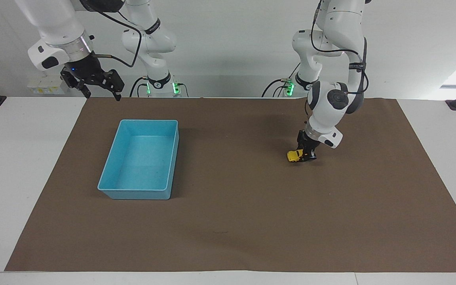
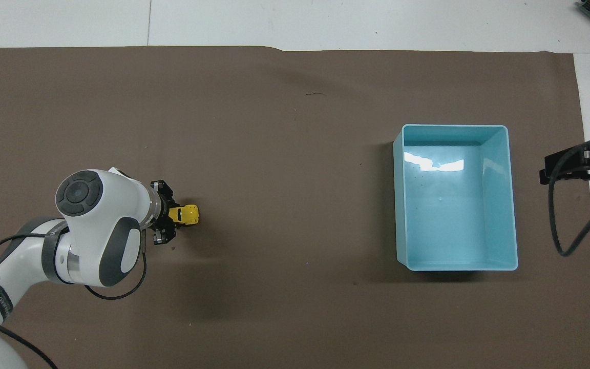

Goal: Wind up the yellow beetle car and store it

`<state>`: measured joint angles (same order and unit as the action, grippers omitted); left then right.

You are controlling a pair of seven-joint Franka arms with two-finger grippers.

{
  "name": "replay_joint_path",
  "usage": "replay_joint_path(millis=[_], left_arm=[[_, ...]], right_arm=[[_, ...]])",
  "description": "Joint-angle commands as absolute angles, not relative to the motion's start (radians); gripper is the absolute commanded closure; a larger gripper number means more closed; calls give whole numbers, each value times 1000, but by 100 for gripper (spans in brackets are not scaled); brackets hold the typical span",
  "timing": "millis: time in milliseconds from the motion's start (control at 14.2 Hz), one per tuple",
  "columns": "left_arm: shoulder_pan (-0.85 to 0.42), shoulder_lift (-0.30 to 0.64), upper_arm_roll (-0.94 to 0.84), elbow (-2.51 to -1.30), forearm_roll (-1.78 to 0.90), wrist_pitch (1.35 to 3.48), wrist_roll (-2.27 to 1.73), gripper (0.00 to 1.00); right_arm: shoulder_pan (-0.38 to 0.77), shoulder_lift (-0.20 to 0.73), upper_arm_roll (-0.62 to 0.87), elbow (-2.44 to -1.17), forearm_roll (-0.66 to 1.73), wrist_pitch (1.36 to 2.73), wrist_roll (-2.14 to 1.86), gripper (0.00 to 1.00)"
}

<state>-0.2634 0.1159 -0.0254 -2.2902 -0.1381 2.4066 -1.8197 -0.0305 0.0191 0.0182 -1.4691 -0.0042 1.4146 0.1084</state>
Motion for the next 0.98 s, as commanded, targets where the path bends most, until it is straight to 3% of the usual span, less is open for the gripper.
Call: replay_joint_path(millis=[0,211,281,914], left_arm=[[-233,179,-21,-2286,-130,2456,-1792,75],[-233,170,-21,-2231,-129,2377,-1799,24],[-235,170,-21,-2195,-129,2326,-1802,0],[-244,150,-21,-2054,-123,2191,-1839,0]], right_arm=[[-43,8,23,-1479,5,1428,89,0],[-43,8,23,-1479,5,1427,86,0],[-43,8,23,-1479,5,1428,84,0],[-41,8,23,-1479,5,1427,84,0]])
